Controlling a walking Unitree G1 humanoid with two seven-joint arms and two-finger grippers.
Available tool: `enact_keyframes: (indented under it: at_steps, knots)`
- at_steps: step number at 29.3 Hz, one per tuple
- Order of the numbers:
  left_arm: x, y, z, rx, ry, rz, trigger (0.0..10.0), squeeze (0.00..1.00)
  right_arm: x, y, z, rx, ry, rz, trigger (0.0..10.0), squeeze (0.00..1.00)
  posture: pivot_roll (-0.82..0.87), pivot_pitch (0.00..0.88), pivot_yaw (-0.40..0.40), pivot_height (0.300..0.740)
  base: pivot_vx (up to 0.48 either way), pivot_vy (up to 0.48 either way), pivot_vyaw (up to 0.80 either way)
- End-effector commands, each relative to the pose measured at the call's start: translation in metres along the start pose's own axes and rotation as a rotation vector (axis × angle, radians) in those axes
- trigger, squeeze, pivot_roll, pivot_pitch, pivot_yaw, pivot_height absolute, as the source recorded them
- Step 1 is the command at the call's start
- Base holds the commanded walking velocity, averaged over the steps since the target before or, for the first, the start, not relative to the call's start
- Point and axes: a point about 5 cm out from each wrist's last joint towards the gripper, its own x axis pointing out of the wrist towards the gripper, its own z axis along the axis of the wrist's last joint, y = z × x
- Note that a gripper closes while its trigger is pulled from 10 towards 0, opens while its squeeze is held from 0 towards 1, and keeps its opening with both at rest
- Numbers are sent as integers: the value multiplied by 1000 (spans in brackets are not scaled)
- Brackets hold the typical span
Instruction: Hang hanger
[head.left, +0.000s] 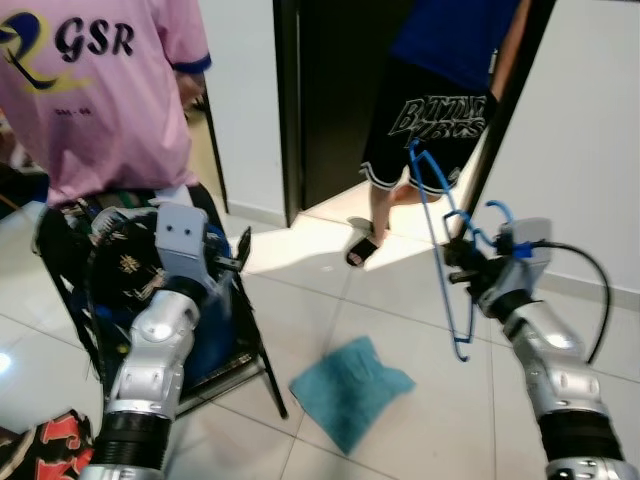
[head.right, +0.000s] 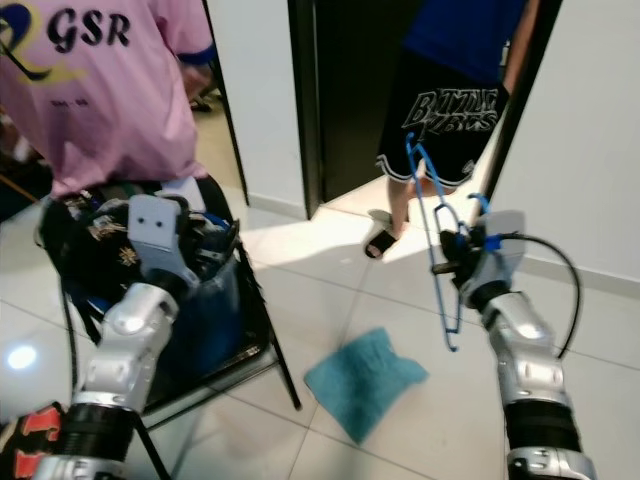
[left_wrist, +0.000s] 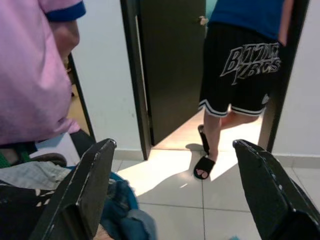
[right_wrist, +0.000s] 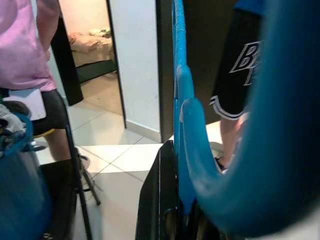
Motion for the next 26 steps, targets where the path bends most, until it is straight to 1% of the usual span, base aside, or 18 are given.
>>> enact_keyframes:
  at_steps: [1, 10, 12, 16, 18, 22, 26]
  knots:
    - [-1, 0, -2, 5, 11, -5, 10000, 0, 1, 3, 0, 7, 1, 7, 10000, 0, 20, 0, 1, 740, 412, 0, 0]
    - [-4, -3, -10, -11, 43, -12, 10000, 0, -1, 0, -7, 7, 26, -11, 10000, 0, 20, 0, 0, 740, 396, 0, 0]
    - [-7, -10, -20, -16, 82, -57, 10000, 0, -4, -3, -14, 12, 48, -31, 10000, 0, 25, 0, -2, 740, 0, 0, 0]
    - [-8, -12, -23, -20, 93, -65, 10000, 0, -5, -3, -15, 11, 51, -34, 10000, 0, 23, 0, 0, 740, 0, 0, 0]
    - [-10, -11, -28, -21, 111, -56, 10000, 0, -5, -3, -14, 11, 48, -33, 10000, 0, 21, 0, 3, 740, 0, 0, 0]
    - [-11, -9, -31, -21, 122, -44, 10000, 0, -5, -3, -14, 10, 47, -34, 10000, 0, 23, 0, 2, 740, 0, 0, 0]
    - [-12, -3, -32, -24, 129, -14, 10000, 0, -5, -4, -14, 9, 47, -33, 10000, 0, 23, 0, 2, 740, 0, 0, 0]
